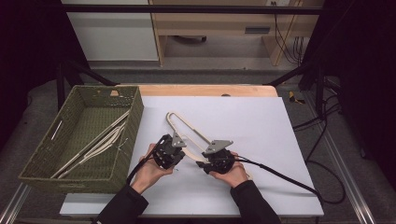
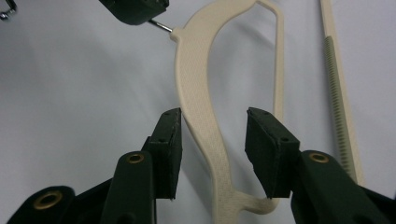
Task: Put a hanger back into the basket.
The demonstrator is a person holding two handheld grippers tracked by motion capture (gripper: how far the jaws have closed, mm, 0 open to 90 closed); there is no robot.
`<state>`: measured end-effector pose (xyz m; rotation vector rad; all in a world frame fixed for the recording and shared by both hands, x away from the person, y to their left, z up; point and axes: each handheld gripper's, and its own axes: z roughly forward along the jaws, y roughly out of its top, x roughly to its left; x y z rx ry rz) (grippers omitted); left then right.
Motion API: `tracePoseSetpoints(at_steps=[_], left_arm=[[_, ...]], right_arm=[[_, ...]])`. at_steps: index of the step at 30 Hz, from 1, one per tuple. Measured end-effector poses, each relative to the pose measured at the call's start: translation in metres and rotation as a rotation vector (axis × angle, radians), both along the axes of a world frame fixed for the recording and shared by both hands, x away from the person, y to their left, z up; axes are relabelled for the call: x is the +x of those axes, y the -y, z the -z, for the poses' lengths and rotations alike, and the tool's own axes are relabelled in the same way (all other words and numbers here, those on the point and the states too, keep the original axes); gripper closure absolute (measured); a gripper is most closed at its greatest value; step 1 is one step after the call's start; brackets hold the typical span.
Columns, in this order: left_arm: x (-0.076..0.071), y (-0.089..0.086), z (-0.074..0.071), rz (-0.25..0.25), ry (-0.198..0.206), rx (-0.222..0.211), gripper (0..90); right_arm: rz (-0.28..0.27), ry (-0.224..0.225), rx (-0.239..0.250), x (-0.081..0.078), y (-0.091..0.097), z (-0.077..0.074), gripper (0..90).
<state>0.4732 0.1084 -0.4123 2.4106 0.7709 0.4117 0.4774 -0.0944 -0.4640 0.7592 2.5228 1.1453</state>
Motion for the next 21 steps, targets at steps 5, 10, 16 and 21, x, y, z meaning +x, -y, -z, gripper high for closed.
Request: tracePoseSetpoints(at_steps=[5, 10, 16, 21], left_arm=[[-0.001, 0.0, 0.001, -0.005, 0.01, -0.007, 88.8], [-0.001, -0.002, 0.001, -0.007, 0.01, -0.026, 88.7], [-0.004, -0.011, -0.007, 0.019, 0.039, -0.107, 75.4], [-0.019, -0.037, -0.036, 0.015, 0.16, -0.29, 46.7]], right_arm=[[-0.031, 0.014, -0.05, -0.001, -0.005, 0.002, 70.3], [-0.05, 0.037, -0.076, -0.002, -0.006, 0.001, 72.8], [-0.061, 0.066, -0.085, -0.005, -0.004, -0.002, 74.5], [-0.087, 0.111, -0.065, -0.01, 0.004, -0.016, 78.8]])
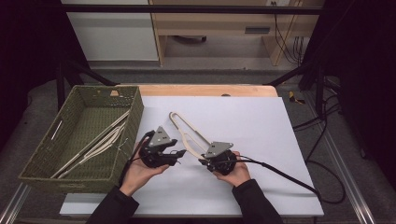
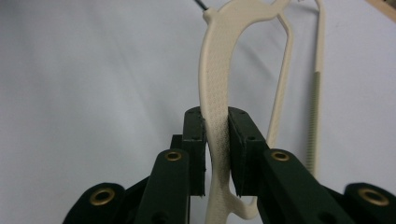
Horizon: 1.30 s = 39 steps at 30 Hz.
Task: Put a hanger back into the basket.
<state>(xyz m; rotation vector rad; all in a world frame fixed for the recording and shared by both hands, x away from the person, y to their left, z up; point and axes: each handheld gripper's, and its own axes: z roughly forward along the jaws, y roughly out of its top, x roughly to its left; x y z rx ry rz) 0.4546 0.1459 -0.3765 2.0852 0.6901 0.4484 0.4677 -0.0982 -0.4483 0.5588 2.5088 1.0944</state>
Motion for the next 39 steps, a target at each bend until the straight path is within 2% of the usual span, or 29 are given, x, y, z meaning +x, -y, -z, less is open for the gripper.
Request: tracePoseSetpoints(at_steps=[1, 3, 5, 7, 10, 14, 17, 19, 23, 27, 31, 34, 35, 36, 38, 39], left_arm=[[-0.004, -0.006, -0.006, -0.005, 0.027, -0.026, 42.3], [-0.008, -0.016, -0.013, -0.006, 0.057, -0.059, 34.4], [-0.011, -0.026, -0.019, -0.011, 0.08, -0.074, 29.1], [-0.014, -0.035, -0.022, -0.013, 0.098, -0.094, 25.0], [-0.015, -0.045, -0.024, -0.02, 0.104, -0.128, 22.7], [-0.015, -0.05, -0.02, -0.03, 0.086, -0.133, 20.8], [-0.016, -0.048, -0.015, -0.021, 0.075, -0.127, 20.0], [-0.016, -0.044, -0.013, -0.011, 0.071, -0.108, 19.6], [-0.017, -0.036, -0.01, 0.011, 0.068, -0.077, 19.5], [-0.015, -0.027, -0.006, 0.038, 0.059, -0.052, 19.5], [-0.011, -0.017, -0.005, 0.062, 0.064, -0.021, 20.8], [-0.008, -0.009, -0.007, 0.094, 0.066, -0.012, 23.9], [-0.008, -0.009, -0.007, 0.094, 0.066, -0.012, 24.9], [-0.005, -0.002, -0.008, 0.122, 0.059, -0.001, 27.2], [-0.003, 0.004, -0.007, 0.147, 0.044, 0.009, 31.4], [-0.002, 0.007, -0.006, 0.171, 0.031, 0.02, 36.3]], right_arm=[[0.001, -0.001, -0.001, -0.001, 0.002, -0.003, 79.3], [0.008, 0.021, 0.008, -0.003, 0.007, -0.008, 80.0], [0.007, 0.03, 0.01, -0.003, 0.013, -0.012, 80.8], [0.031, 0.041, 0.022, -0.003, 0.021, -0.016, 81.8], [0.065, 0.057, 0.035, -0.003, 0.034, -0.023, 83.5], [0.1, 0.093, 0.038, -0.003, 0.049, -0.03, 86.3], [0.121, 0.099, 0.056, -0.004, 0.06, -0.036, 87.4], [0.105, 0.084, 0.071, -0.005, 0.065, -0.04, 87.4], [0.083, 0.082, 0.093, -0.013, 0.072, -0.05, 87.5], [0.022, 0.07, 0.145, -0.023, 0.075, -0.058, 87.4], [-0.033, 0.045, 0.164, -0.031, 0.069, -0.062, 87.4], [-0.086, 0.019, 0.17, -0.034, 0.062, -0.063, 87.4], [-0.086, 0.019, 0.17, -0.034, 0.062, -0.063, 87.4], [-0.116, 0.006, 0.175, -0.037, 0.058, -0.064, 87.4], [-0.137, 0.002, 0.173, -0.038, 0.055, -0.065, 87.4], [-0.148, 0.003, 0.169, -0.039, 0.054, -0.066, 87.4]])
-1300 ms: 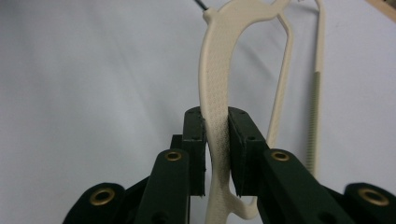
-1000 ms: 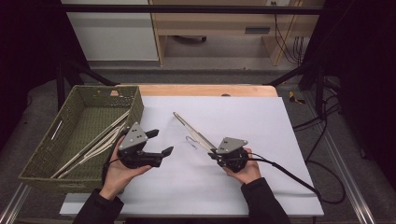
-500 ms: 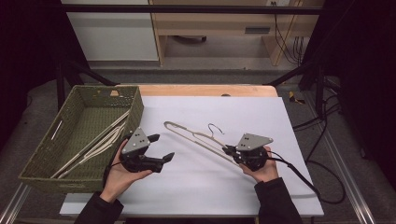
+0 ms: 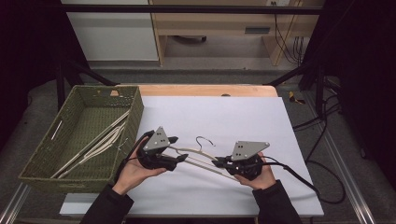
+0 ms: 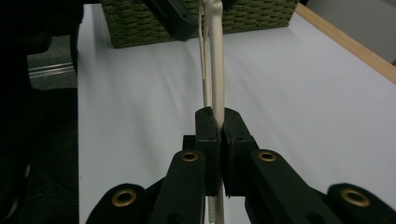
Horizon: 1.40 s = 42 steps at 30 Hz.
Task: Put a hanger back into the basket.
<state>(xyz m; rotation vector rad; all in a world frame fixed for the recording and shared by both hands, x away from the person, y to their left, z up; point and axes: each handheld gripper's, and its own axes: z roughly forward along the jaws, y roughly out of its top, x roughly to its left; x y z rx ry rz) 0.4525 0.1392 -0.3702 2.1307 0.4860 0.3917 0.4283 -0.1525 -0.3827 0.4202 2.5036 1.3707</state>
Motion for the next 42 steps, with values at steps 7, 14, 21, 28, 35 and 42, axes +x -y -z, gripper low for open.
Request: tracePoseSetpoints(at_steps=[7, 14, 21, 28, 35, 42], left_arm=[[0.003, 0.013, 0.007, 0.087, -0.067, 0.073, 63.1], [-0.004, 0.015, 0.008, 0.131, -0.09, 0.124, 75.1], [-0.011, 0.018, 0.007, 0.151, -0.114, 0.101, 83.3], [-0.022, 0.022, -0.001, 0.105, -0.084, 0.041, 86.0], [-0.027, 0.006, -0.03, -0.007, -0.011, -0.004, 86.0], [-0.028, -0.015, -0.071, -0.058, 0.055, -0.048, 85.9]], right_arm=[[-0.061, -0.031, -0.007, -0.003, -0.005, 0.0, 87.4], [-0.041, -0.038, -0.016, -0.002, -0.005, 0.001, 83.9], [0.05, 0.009, 0.021, 0.001, -0.001, -0.002, 65.6], [0.111, 0.063, 0.071, -0.004, 0.009, -0.01, 38.0], [0.257, 0.067, 0.204, -0.009, 0.048, -0.02, 19.5], [0.375, 0.052, 0.251, -0.011, 0.077, -0.016, 12.5]])
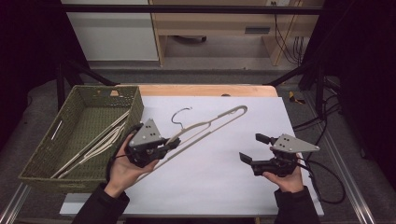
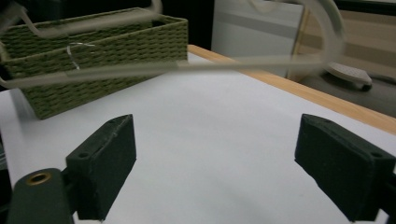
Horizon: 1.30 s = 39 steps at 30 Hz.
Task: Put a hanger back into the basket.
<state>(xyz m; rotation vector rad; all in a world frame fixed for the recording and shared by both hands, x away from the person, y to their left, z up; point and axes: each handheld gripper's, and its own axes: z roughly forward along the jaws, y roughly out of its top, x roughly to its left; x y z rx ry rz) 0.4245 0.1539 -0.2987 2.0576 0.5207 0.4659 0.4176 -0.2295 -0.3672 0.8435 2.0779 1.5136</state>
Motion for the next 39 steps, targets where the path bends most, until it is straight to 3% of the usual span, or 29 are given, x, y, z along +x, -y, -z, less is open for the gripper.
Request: tracePoseSetpoints(at_steps=[4, 5, 8, 12, 14, 16, 17, 22, 29, 39], left_arm=[[0.002, -0.015, -0.024, -0.031, 0.034, 0.004, 85.9], [0.002, -0.015, -0.024, -0.031, 0.034, 0.004, 85.9], [0.006, -0.038, -0.047, -0.076, 0.077, 0.005, 85.9], [0.009, -0.056, -0.058, -0.116, 0.105, 0.008, 85.9], [0.013, -0.081, -0.066, -0.17, 0.129, 0.02, 85.9], [0.014, -0.086, -0.067, -0.182, 0.136, 0.027, 85.9], [0.018, -0.101, -0.068, -0.216, 0.135, 0.021, 85.9], [0.025, -0.137, -0.06, -0.275, 0.143, 0.035, 85.9], [0.032, -0.175, -0.039, -0.341, 0.12, 0.051, 85.8], [0.037, -0.215, -0.015, -0.405, 0.116, 0.115, 85.9]], right_arm=[[0.054, -0.02, 0.013, 0.001, 0.013, 0.006, 9.4], [0.061, -0.027, 0.017, 0.002, 0.015, 0.008, 8.9], [0.08, -0.039, 0.021, 0.003, 0.02, 0.011, 7.9], [0.088, -0.043, 0.016, 0.003, 0.022, 0.013, 7.6], [0.098, -0.054, 0.021, 0.004, 0.023, 0.015, 7.2], [0.104, -0.058, 0.018, 0.004, 0.024, 0.015, 7.0], [0.105, -0.056, 0.016, 0.004, 0.024, 0.016, 6.8], [0.109, -0.059, 0.018, 0.004, 0.024, 0.016, 6.4], [0.119, -0.059, 0.025, 0.003, 0.025, 0.016, 5.5], [0.112, -0.057, 0.019, 0.003, 0.024, 0.016, 5.6]])
